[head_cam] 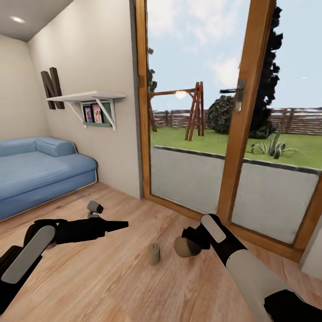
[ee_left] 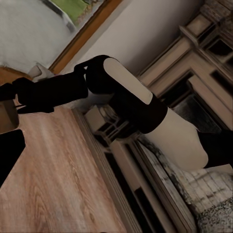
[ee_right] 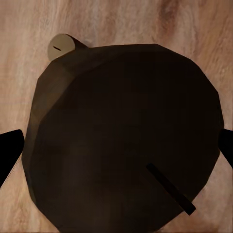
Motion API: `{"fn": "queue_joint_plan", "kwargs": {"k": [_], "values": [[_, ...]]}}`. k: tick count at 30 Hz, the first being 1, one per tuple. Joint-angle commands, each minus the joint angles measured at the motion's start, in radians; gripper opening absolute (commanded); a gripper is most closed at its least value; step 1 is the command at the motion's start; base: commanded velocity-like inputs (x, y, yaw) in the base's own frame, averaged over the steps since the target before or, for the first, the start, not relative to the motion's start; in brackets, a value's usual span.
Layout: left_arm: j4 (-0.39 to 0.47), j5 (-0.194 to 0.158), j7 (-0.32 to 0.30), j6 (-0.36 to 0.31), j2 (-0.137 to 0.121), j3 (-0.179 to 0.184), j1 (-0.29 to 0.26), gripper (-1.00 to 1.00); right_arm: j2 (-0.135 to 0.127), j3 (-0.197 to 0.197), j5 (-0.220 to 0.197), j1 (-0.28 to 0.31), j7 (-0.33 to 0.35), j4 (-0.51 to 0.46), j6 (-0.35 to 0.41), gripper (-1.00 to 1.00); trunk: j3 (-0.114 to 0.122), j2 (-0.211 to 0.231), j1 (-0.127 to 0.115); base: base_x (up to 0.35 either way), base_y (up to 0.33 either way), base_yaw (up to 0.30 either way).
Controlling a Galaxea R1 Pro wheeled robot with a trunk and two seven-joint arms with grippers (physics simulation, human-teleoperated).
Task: Place each of the two pumpkins and all three candles from the living room inside a cabinet in the living room (use any cabinet), then make sure every cabinet is closed, and position the cauldron so it is next to a table in the living room.
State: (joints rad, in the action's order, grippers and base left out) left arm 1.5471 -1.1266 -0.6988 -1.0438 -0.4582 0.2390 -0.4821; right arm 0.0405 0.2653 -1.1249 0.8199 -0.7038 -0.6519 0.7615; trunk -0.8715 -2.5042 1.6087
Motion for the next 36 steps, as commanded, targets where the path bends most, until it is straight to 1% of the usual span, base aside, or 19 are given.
{"fn": "queue_joint_plan", "kwargs": {"k": [1,7,14,25,27,29,30,31,32,33,34,36], "values": [[-0.001,0.000,-0.003,-0.003,0.000,0.001,-0.001,1.00,-0.001,0.003,-0.009,0.001,-0.012,-0.002,-0.001,-1.00,-0.001,-0.001,0.000,0.322,0.000,0.102],[-0.001,0.000,-0.003,-0.003,0.000,0.001,-0.001,1.00,-0.001,0.004,-0.008,0.001,-0.013,-0.002,-0.001,-1.00,-0.001,-0.001,0.000,0.321,-0.034,0.042],[-0.001,0.000,-0.003,-0.003,0.000,0.000,-0.001,1.00,-0.001,0.004,-0.007,0.001,-0.012,-0.002,-0.001,-1.00,-0.001,-0.001,0.000,0.293,-0.152,0.005],[-0.001,-0.001,-0.002,-0.003,0.000,0.000,-0.001,1.00,0.001,0.006,-0.007,0.001,-0.011,-0.002,-0.001,-1.00,0.000,-0.001,0.000,0.321,-0.033,-0.049],[-0.001,-0.001,0.002,-0.003,0.000,0.000,-0.001,1.00,0.002,0.007,-0.007,0.001,-0.011,-0.003,0.000,-1.00,0.000,-0.001,0.000,0.330,-0.024,-0.006],[-0.002,-0.002,0.020,-0.003,0.000,0.000,-0.001,1.00,0.002,0.009,-0.007,0.001,-0.011,-0.003,0.001,-1.00,0.000,-0.001,0.000,0.330,-0.055,-0.003],[-0.002,-0.002,0.031,-0.003,0.000,0.000,-0.001,1.00,0.002,0.009,-0.007,0.001,-0.011,-0.002,0.001,-1.00,0.000,-0.001,0.000,0.330,-0.064,-0.002],[-0.004,-0.004,0.066,-0.003,0.000,0.000,-0.001,1.00,0.002,0.010,-0.007,0.001,-0.011,-0.003,0.002,-1.00,0.000,-0.001,0.000,0.326,-0.073,-0.001],[-0.006,-0.006,0.117,-0.003,0.000,-0.001,-0.002,1.00,0.002,0.010,-0.007,0.001,-0.011,-0.003,0.002,-1.00,0.000,-0.001,0.000,0.293,-0.073,-0.001],[-0.013,-0.007,0.180,-0.003,0.000,-0.004,-0.002,1.00,0.003,0.010,-0.007,0.001,-0.012,-0.002,0.002,-1.00,0.000,-0.001,0.000,0.202,-0.051,-0.001],[-0.029,-0.009,0.250,-0.003,0.000,-0.015,-0.002,1.00,0.004,0.011,-0.007,0.001,-0.012,-0.003,0.003,-1.00,0.000,-0.001,0.000,0.129,-0.033,0.000],[-0.054,-0.010,0.321,-0.003,0.000,-0.034,-0.002,1.00,0.005,0.011,-0.007,0.001,-0.012,-0.003,0.003,-1.00,0.000,-0.001,0.000,0.093,-0.024,0.000]]}}
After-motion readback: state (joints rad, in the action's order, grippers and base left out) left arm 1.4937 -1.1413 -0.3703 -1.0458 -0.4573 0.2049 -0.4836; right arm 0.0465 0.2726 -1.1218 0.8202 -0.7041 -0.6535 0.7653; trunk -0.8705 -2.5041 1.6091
